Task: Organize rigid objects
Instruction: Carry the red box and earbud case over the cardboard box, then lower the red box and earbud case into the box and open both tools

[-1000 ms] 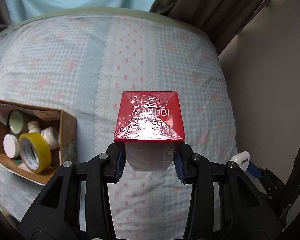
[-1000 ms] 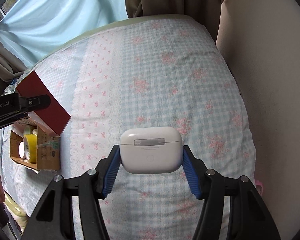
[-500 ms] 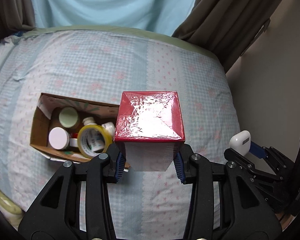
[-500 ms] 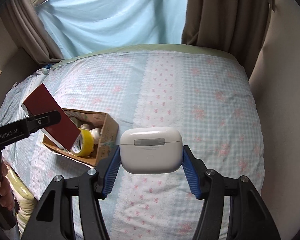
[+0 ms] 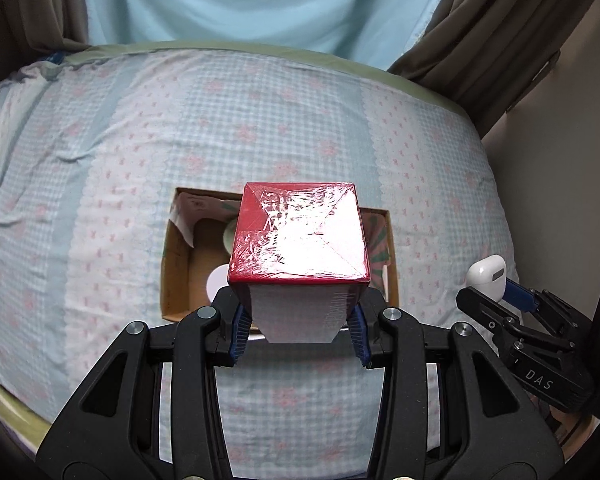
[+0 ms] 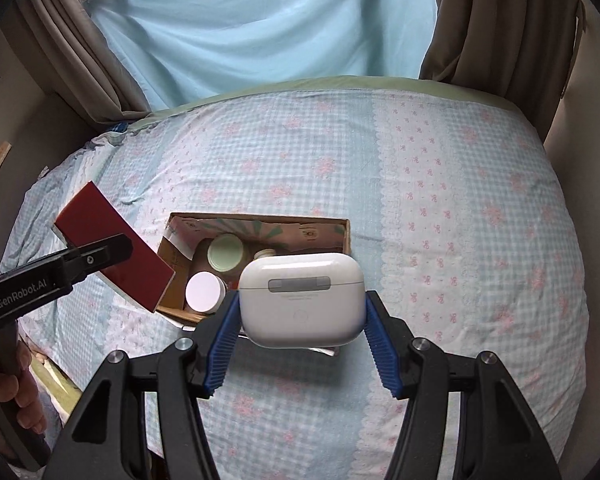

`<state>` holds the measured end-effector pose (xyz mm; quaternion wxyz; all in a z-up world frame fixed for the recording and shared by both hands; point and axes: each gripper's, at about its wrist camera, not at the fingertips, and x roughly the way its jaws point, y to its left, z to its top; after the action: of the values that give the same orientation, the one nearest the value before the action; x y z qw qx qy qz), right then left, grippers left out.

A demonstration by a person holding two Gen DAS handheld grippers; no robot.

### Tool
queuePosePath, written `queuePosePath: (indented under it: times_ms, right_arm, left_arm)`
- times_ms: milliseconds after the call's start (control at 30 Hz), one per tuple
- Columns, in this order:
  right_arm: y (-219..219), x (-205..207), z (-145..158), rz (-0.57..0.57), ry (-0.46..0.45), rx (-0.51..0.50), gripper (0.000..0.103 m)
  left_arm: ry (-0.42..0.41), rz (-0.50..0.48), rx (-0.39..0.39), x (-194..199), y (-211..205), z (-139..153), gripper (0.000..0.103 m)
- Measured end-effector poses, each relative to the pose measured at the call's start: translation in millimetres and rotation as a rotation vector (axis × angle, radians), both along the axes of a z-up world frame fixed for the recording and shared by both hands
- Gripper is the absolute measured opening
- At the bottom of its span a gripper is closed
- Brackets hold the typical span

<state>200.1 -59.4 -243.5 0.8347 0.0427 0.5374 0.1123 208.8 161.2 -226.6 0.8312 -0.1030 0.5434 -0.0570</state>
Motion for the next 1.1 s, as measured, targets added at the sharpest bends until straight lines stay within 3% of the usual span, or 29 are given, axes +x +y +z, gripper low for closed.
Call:
queuePosePath:
  times_ms: [233, 467, 833, 1100]
  right_arm:
    - [51, 18, -27, -0.047, 0.052, -0.001, 0.056]
    - [88, 46, -57, -0.021, 0.099, -0.011, 0.056]
    - [109, 104, -133, 0.028, 0.206, -0.022, 0.056]
    - [120, 131, -183, 0.060, 0.294, -0.015, 0.056]
  left_arm:
    - [0.056, -0.039, 0.004, 23, 51, -39, 0.037]
    - [0.117, -0.056, 0.023, 50, 72, -89, 0.037]
    - [0.195, -0.109, 0.073, 104, 67, -157, 0.037]
    - [0.225, -0.173, 0.151, 110, 57, -189, 0.037]
